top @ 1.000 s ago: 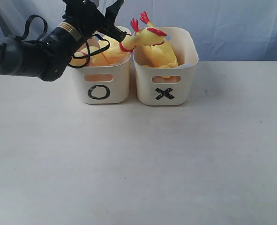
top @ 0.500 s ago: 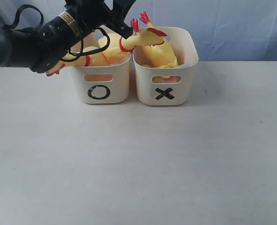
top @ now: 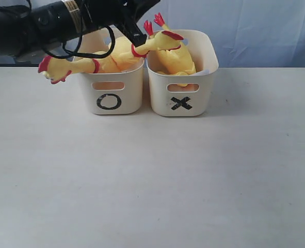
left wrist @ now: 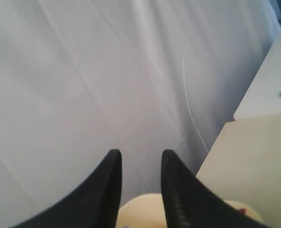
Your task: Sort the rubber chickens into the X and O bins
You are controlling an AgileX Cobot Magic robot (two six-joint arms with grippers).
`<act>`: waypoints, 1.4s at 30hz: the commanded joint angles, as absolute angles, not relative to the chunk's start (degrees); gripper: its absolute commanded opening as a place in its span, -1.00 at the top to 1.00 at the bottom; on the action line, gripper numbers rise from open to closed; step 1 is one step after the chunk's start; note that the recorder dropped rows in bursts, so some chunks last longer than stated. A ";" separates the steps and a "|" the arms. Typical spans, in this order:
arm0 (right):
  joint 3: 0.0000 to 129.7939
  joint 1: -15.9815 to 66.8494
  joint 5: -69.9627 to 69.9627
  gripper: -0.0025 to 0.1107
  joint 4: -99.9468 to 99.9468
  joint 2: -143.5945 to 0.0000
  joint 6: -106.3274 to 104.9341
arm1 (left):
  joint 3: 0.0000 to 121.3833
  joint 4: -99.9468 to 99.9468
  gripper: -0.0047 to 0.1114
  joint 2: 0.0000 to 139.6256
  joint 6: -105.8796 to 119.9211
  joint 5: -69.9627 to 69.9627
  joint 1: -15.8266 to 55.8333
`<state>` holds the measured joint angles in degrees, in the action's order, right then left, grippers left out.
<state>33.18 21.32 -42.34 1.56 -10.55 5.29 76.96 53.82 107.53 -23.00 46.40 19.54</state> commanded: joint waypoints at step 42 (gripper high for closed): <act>33.47 21.43 -44.69 0.96 -0.58 -10.27 5.13 | 38.59 43.49 0.85 39.09 -28.32 -4.82 19.53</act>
<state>33.18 21.32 -44.90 -0.41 -10.55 5.29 40.81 46.09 43.45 -27.87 -3.03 19.54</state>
